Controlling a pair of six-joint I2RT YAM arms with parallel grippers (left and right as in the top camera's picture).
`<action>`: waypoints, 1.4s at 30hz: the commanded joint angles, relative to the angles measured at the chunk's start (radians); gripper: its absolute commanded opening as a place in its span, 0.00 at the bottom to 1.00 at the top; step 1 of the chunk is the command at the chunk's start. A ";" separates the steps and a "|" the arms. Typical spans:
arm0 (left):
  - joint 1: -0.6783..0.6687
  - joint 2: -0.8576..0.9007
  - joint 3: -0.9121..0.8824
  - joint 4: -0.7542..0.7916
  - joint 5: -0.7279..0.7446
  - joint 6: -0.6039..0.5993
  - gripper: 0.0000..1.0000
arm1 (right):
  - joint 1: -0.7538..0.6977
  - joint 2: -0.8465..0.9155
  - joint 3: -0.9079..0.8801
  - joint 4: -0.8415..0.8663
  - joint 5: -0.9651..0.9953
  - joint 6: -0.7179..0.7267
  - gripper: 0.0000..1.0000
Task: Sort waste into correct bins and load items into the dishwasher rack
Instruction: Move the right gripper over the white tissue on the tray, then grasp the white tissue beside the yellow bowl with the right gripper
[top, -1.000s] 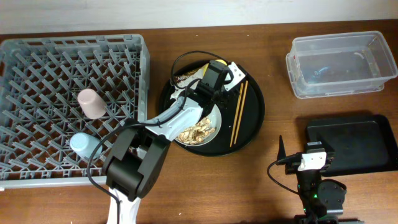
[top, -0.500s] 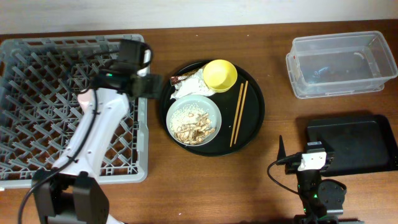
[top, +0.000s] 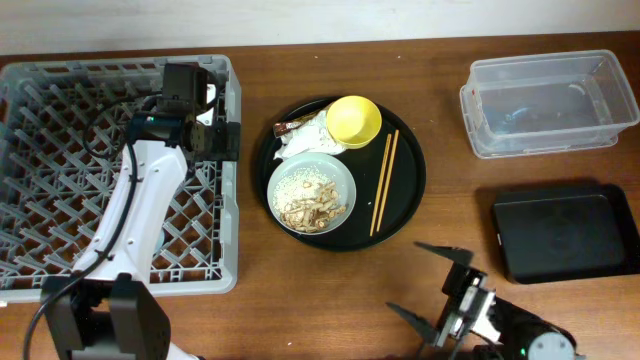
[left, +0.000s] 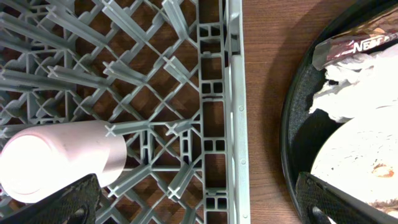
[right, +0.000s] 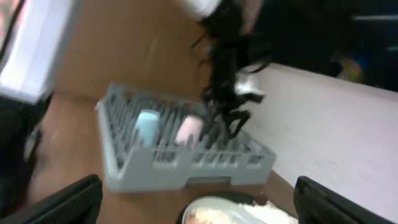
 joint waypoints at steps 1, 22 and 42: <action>0.004 -0.014 -0.003 0.002 0.011 -0.013 0.99 | 0.005 -0.005 0.008 0.069 0.208 0.235 0.98; 0.004 -0.014 -0.003 0.001 0.011 -0.013 0.99 | 0.023 1.332 1.000 -0.592 -0.177 0.413 0.98; 0.004 -0.014 -0.003 0.001 0.011 -0.013 0.99 | 0.437 1.597 1.089 -1.028 1.457 0.781 0.41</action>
